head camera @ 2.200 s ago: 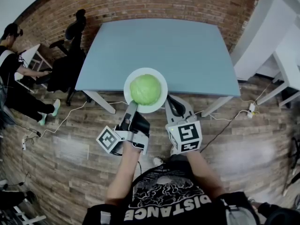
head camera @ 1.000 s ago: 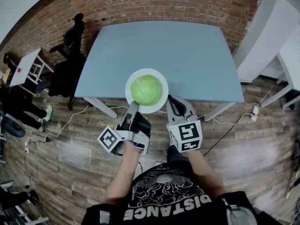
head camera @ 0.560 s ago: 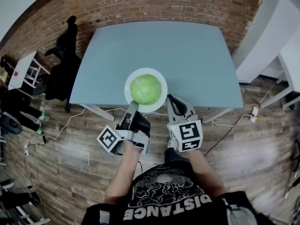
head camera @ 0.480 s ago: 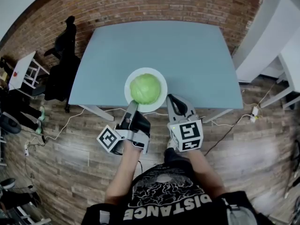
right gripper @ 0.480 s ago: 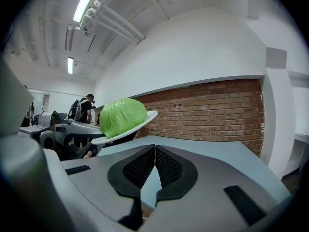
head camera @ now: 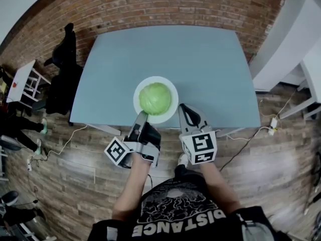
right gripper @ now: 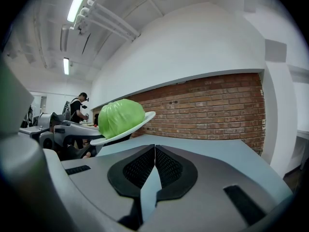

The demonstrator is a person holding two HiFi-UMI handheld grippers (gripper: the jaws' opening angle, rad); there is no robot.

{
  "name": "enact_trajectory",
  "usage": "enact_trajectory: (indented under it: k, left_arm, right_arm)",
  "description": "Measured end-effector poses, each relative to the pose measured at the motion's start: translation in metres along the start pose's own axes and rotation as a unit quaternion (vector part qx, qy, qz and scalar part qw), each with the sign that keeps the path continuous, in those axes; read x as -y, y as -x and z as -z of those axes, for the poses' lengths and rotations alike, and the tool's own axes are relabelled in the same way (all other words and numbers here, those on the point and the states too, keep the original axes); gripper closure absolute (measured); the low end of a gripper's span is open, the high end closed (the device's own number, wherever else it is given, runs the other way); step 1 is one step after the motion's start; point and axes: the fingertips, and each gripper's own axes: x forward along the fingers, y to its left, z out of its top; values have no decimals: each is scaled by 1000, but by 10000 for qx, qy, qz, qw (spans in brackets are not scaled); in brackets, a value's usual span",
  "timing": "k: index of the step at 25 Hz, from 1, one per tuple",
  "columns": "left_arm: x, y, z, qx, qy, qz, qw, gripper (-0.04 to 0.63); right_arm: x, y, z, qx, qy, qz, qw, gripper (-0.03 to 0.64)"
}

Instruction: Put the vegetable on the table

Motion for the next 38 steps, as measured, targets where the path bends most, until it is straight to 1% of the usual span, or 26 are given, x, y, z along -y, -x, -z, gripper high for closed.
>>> enact_trajectory:
  k: [9, 21, 28, 38]
  left_arm:
    - [-11, -43, 4, -62, 14, -36, 10000, 583]
    - [-23, -82, 12, 15, 52, -99, 9999, 583]
    - [-30, -95, 24, 26, 105, -133, 9999, 583]
    - [-45, -99, 38, -9, 119, -240, 9996, 583]
  right_arm:
    - [37, -25, 1, -49, -91, 39, 9999, 607]
    - [73, -45, -9, -9, -35, -46, 10000, 607]
    - [92, -46, -10, -27, -6, -39, 10000, 607]
    - [111, -37, 0, -95, 35, 11, 9999, 607]
